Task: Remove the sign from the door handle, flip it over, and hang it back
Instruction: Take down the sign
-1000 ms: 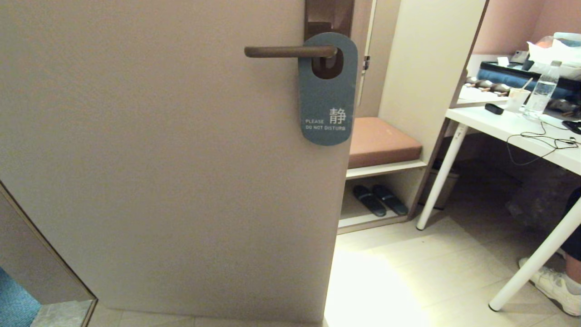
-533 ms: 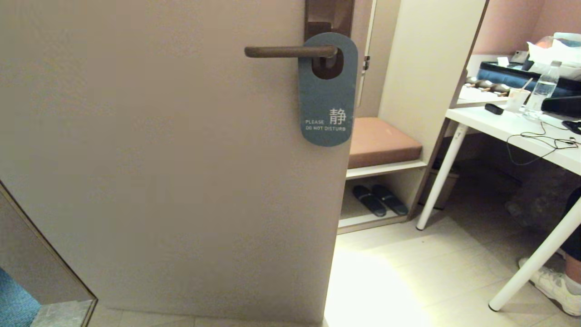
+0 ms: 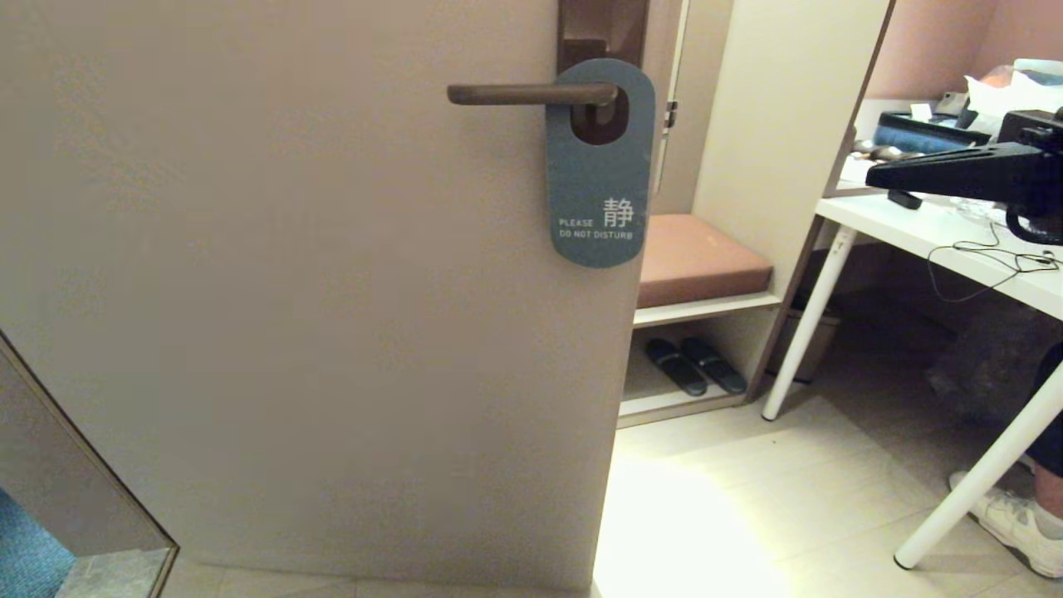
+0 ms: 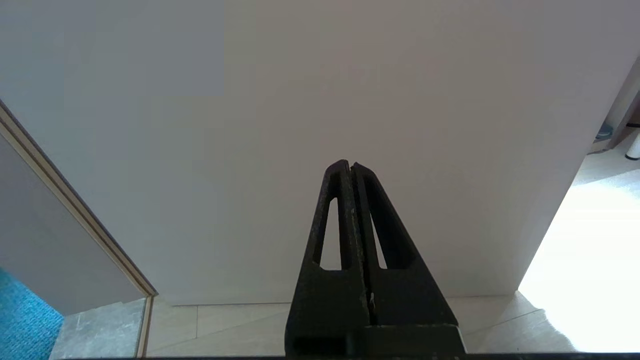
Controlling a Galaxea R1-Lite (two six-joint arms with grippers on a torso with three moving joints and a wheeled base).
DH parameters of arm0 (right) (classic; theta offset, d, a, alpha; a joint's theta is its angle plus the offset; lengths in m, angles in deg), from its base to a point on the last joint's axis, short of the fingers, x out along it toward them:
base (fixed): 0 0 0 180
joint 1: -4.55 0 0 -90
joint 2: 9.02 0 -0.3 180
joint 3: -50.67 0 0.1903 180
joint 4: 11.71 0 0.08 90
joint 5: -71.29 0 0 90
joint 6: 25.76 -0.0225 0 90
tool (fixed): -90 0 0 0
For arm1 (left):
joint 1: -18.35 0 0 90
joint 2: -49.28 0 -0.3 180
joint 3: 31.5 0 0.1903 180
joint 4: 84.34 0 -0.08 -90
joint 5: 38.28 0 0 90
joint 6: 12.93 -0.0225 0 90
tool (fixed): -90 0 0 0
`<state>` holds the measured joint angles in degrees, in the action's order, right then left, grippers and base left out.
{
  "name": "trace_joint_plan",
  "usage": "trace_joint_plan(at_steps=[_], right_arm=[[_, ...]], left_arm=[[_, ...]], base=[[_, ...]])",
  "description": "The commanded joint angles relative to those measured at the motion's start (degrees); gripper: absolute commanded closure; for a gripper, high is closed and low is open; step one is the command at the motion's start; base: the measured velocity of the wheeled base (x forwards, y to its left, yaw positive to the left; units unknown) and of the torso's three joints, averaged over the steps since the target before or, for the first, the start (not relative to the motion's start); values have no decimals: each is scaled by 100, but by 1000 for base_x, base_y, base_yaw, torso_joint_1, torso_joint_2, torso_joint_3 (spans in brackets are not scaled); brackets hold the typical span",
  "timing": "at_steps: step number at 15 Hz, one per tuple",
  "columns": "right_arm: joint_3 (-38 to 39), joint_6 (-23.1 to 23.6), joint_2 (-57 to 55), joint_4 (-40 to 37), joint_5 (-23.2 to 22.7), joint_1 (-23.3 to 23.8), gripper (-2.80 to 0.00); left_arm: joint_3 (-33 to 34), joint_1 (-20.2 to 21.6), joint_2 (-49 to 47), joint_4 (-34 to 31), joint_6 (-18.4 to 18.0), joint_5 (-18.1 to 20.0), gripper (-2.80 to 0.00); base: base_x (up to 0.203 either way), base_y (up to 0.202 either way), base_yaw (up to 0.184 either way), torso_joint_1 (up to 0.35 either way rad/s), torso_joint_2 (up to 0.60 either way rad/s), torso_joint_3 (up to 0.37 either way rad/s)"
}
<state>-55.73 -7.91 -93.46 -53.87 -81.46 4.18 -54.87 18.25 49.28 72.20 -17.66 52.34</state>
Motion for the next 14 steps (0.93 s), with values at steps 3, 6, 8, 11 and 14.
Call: trace_joint_plan(at_steps=[3, 6, 8, 11, 14], right_arm=[[-499, 377, -716, 49, -376, 11, 0], [-401, 879, -850, 467, -359, -117, 0], [-305, 935, -969, 690, -338, -205, 0], [-301, 939, -1315, 1143, -317, -400, 0], [-301, 947, -1570, 1314, -300, -596, 0]], left_arm=[[0, 1, 0, 1, -2, -1, 0], [0, 1, 0, 1, -2, -1, 0], [0, 1, 0, 1, -2, -1, 0], [0, 1, 0, 1, -2, -1, 0], [0, 1, 0, 1, -2, -1, 0]], base=[[0, 0, 0, 0, 0, 0], [0, 0, 0, 0, 0, 0], [0, 0, 0, 0, 0, 0], [0, 0, 0, 0, 0, 0], [0, 0, 0, 0, 0, 0]])
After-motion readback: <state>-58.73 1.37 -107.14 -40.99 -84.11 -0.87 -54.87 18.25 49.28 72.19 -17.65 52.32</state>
